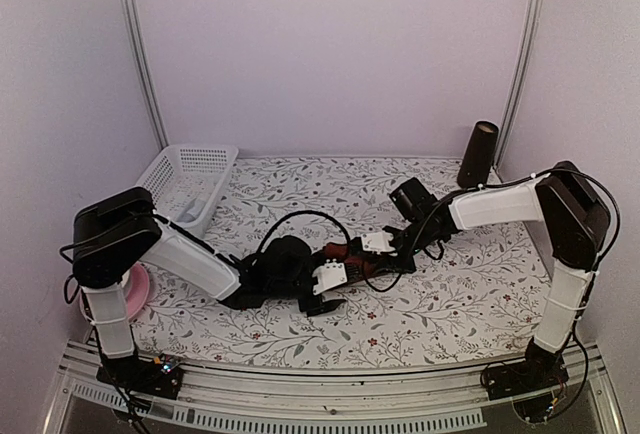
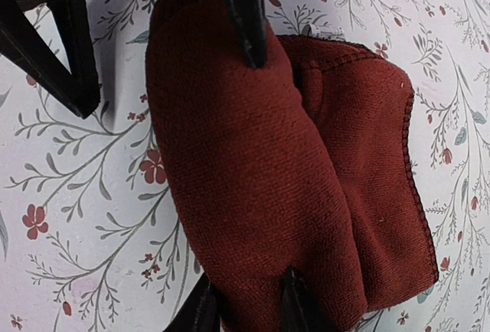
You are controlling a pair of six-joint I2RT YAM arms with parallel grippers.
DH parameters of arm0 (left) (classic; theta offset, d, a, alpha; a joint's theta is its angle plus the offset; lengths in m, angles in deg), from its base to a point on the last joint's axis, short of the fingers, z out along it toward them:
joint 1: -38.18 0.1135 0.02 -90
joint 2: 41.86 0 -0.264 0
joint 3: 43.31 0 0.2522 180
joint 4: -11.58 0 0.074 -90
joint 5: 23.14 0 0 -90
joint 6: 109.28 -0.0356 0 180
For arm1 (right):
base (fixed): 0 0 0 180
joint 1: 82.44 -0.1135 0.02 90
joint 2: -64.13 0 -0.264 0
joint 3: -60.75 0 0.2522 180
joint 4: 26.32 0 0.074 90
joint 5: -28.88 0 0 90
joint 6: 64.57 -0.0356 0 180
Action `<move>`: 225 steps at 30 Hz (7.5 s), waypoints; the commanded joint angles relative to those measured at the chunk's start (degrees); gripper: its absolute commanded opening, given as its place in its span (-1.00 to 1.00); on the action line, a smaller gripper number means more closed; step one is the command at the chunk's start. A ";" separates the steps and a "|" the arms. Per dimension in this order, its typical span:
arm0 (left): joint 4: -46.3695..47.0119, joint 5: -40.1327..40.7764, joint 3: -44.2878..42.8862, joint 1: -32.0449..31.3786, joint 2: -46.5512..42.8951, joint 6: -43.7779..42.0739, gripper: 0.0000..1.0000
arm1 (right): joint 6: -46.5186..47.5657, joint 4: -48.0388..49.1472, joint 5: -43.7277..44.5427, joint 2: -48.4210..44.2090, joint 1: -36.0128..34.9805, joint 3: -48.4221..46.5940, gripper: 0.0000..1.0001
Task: Roll the towels
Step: Roll the towel at the center of the board.
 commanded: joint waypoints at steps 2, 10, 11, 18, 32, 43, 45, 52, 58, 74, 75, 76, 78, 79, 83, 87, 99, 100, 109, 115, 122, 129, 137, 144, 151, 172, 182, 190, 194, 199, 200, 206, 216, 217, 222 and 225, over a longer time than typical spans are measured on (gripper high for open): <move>7.81 2.13 1.59 -2.02 0.84 -4.22 0.55 | -1.09 -10.59 -0.60 4.81 0.61 1.73 -0.48; 5.01 4.90 -1.56 -2.36 4.73 -4.37 -0.11 | -0.71 -12.32 -1.47 5.24 1.35 1.25 -0.46; 4.64 5.22 -1.62 -2.36 5.12 -4.15 -0.11 | -0.59 -12.52 -1.58 5.11 1.47 1.26 -0.46; 2.49 7.95 -2.39 -2.01 5.98 -1.65 -0.62 | 1.91 -12.71 -2.30 3.07 2.56 2.79 -0.42; -4.08 -11.58 -3.85 3.97 3.53 7.78 -1.00 | 5.77 -4.52 -3.97 -7.18 3.68 9.85 -0.04; -13.32 -29.27 -11.98 9.75 6.92 15.29 -0.95 | 9.92 8.84 -5.74 -20.27 3.22 20.44 0.38; -14.90 -32.75 -13.48 10.78 8.04 16.51 -0.94 | 9.83 10.96 -5.55 -21.05 2.58 21.43 0.42; -21.25 -40.41 -19.56 14.31 13.39 20.68 -0.84 | 7.04 19.80 -1.47 -21.36 0.00 23.13 0.47; -24.72 -44.98 -23.98 16.57 17.50 23.48 -0.81 | 8.85 21.44 0.02 -18.20 -0.08 20.65 0.48; -24.46 -50.96 -25.84 20.78 22.41 29.38 -0.69 | 8.85 23.50 6.35 -6.82 -0.06 15.03 0.11; -24.72 -50.78 -25.92 20.83 22.59 29.38 -0.67 | 8.70 23.16 6.64 -5.93 -0.12 14.69 0.01; -24.95 -50.63 -25.92 20.88 22.63 29.38 -0.65 | 8.74 22.84 6.99 -5.34 -0.13 14.33 -0.10; -24.81 -50.10 -25.65 21.07 22.29 29.47 -0.60 | 8.62 21.65 7.37 -4.14 -0.10 13.50 -0.32; -24.53 -49.38 -25.22 21.13 21.83 29.40 -0.56 | 8.72 20.42 7.28 -3.59 -0.15 12.95 -0.42; -21.34 -44.70 -22.17 21.15 17.07 28.21 -0.21 | 8.84 11.78 4.62 -1.20 -0.08 9.09 -0.70; -16.66 -39.48 -17.13 20.78 9.61 25.80 0.16 | 8.83 4.54 1.84 0.21 -0.08 6.57 -0.73; -11.73 -28.64 -10.26 14.07 -0.74 16.70 0.53 | 8.05 -18.30 -6.12 6.12 0.66 -4.78 -0.64; -11.32 -28.48 -9.91 13.26 -0.75 15.79 0.53 | 8.05 -20.81 -7.23 6.97 0.84 -7.35 -0.64; -7.96 -20.80 -8.30 8.60 -0.75 11.10 0.51 | 7.55 -29.15 -10.15 9.48 1.10 -13.36 -0.64; -4.03 -14.46 -5.45 5.29 -1.50 6.54 0.50 | 5.94 -31.43 -10.87 10.35 1.88 -15.03 -0.64; -5.30 -13.42 -6.80 5.14 0.45 7.09 0.42 | 2.89 -26.51 -9.81 8.95 2.80 -14.67 -0.64; -6.75 -12.24 -8.05 5.22 1.98 7.51 0.26 | 2.82 -26.01 -9.90 8.53 3.04 -14.24 -0.56; -13.68 -18.04 -12.65 7.21 6.37 10.37 -0.38 | 2.93 -24.19 -9.32 7.06 3.33 -13.00 -0.50; -15.07 -30.51 -14.26 11.01 6.61 15.60 -0.82 | 5.27 -15.76 -7.99 1.43 3.34 -6.15 -0.34; -22.09 -44.62 -21.05 15.42 11.61 22.58 -0.83 | 11.17 0.18 -7.21 -10.00 2.65 8.25 0.11; -27.02 -56.39 -29.77 20.75 22.63 28.72 -0.78 | 9.32 25.21 4.70 -10.56 -1.62 17.71 0.46; -25.80 -57.54 -30.32 21.75 25.07 31.44 -0.77 | 9.43 28.81 6.06 -10.96 -2.48 19.80 0.47; -26.44 -57.49 -30.80 21.96 25.69 31.57 -0.77 | 10.59 28.75 3.04 -13.71 -3.03 21.30 0.53; -26.71 -57.57 -31.11 22.10 26.27 31.71 -0.77 | 9.89 29.21 6.27 -10.87 -3.16 20.15 0.52; -26.84 -57.79 -31.33 22.20 26.50 31.84 -0.76 | 9.73 29.54 8.35 -7.98 -3.19 19.78 0.45; -26.79 -57.90 -31.33 22.20 26.50 31.87 -0.76 | 9.45 29.89 8.93 -7.51 -3.16 19.55 0.45; -26.86 -57.99 -31.09 22.28 26.24 31.68 -0.63 | 6.80 29.74 14.44 -2.90 -3.16 16.48 0.16; -25.87 -52.47 -28.22 23.53 19.64 29.86 0.05 | 8.15 18.72 12.05 -0.98 -3.22 13.48 -0.75; -25.89 -50.78 -27.71 23.54 17.64 28.89 0.15 | 8.07 17.17 11.48 -1.11 -3.22 13.16 -0.76; -20.09 -42.33 -20.76 23.34 6.59 25.58 0.64 | 8.27 5.30 7.08 -1.55 -3.00 10.40 -0.77; -15.55 -38.19 -15.42 22.44 0.70 23.38 0.85 | 8.10 -0.07 3.86 -1.44 -2.29 8.28 -0.72</move>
